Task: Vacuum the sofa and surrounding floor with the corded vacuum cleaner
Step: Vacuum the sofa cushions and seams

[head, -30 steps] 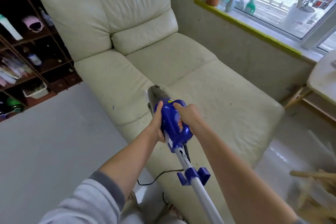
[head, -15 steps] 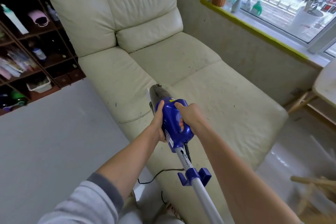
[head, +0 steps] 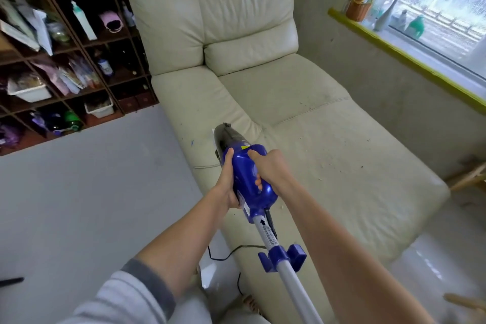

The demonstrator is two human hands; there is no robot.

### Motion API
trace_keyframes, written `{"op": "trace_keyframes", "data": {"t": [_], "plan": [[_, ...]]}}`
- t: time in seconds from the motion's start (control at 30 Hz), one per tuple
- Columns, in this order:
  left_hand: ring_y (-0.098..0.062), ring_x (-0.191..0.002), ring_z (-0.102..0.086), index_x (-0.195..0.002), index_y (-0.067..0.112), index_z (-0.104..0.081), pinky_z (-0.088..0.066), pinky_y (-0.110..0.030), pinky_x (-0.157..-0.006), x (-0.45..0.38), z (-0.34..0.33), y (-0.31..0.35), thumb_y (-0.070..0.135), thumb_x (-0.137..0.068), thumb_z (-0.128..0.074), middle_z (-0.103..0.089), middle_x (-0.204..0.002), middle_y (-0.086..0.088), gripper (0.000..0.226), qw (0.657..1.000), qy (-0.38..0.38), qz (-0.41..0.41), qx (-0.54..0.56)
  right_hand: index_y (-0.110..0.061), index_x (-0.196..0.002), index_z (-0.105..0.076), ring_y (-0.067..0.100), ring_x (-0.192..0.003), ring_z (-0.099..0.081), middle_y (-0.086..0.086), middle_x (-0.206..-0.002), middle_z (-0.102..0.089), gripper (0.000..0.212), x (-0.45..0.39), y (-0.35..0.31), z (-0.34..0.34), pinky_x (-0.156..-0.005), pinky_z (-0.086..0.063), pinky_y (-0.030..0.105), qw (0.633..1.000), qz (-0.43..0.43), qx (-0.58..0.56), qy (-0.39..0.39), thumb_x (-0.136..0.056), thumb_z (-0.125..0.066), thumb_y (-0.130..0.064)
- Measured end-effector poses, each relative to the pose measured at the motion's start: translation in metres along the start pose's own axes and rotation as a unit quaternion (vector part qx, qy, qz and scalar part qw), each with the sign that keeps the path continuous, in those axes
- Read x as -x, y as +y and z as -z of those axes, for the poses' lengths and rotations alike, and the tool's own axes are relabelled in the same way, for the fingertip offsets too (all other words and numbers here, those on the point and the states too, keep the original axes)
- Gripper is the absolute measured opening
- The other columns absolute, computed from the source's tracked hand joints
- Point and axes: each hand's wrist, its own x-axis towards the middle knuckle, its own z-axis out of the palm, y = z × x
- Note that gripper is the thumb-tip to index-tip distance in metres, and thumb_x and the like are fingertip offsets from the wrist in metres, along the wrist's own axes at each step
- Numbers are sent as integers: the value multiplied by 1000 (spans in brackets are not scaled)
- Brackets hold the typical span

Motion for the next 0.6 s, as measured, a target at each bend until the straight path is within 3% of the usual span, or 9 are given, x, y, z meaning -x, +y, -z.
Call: {"op": "trace_keyframes", "data": {"t": [0.17,0.27,0.33,0.43,0.5,0.6], "plan": [[-23,-45,-59,-67,11,-60,-50,-34,-78,-2,6,-8,87,-67,-48,-57,-47,-6,76,1000,26,-15,-8,-1,-74,-57,15,-32,-49,5,-39,-52,46,2,6,-2,-59,-50,27,1000,17,9,-15,-96,-48,-39],[-25,-55,-63,-81,13,-65,-49,-37,-92,-3,15,-9,88,-60,-53,-61,-53,-7,79,998,65,-14,-17,-1,-71,-56,16,-34,-49,4,-36,-51,46,3,10,-7,-60,-51,28,999,21,4,-32,-96,-48,-39],[-25,-52,-62,-78,12,-66,-55,-35,-81,0,24,-9,87,-61,-54,-60,-52,-8,78,997,78,0,-3,-1,-73,-57,16,-34,-49,3,-36,-50,45,4,10,-14,-60,-51,26,999,22,8,-46,-96,-48,-39],[-23,-41,-56,-58,8,-60,-53,-28,-56,11,35,-6,85,-68,-50,-54,-46,-7,78,997,66,-5,32,-1,-74,-57,12,-28,-47,5,-41,-51,45,4,3,-25,-48,-45,20,997,39,24,-66,-97,-47,-38],[-22,-42,-56,-52,8,-60,-52,-28,-55,14,37,-2,85,-70,-47,-53,-46,-7,80,997,61,-19,40,-1,-70,-57,12,-29,-47,7,-43,-52,47,1,-2,-30,-54,-48,25,996,55,30,-70,-97,-47,-38],[-23,-54,-61,-57,8,-66,-54,-33,-70,12,37,5,87,-65,-50,-61,-57,-8,81,996,66,-21,47,0,-71,-57,15,-30,-48,7,-41,-52,46,-5,-9,-32,-57,-50,28,995,62,21,-72,-97,-48,-37]]}}
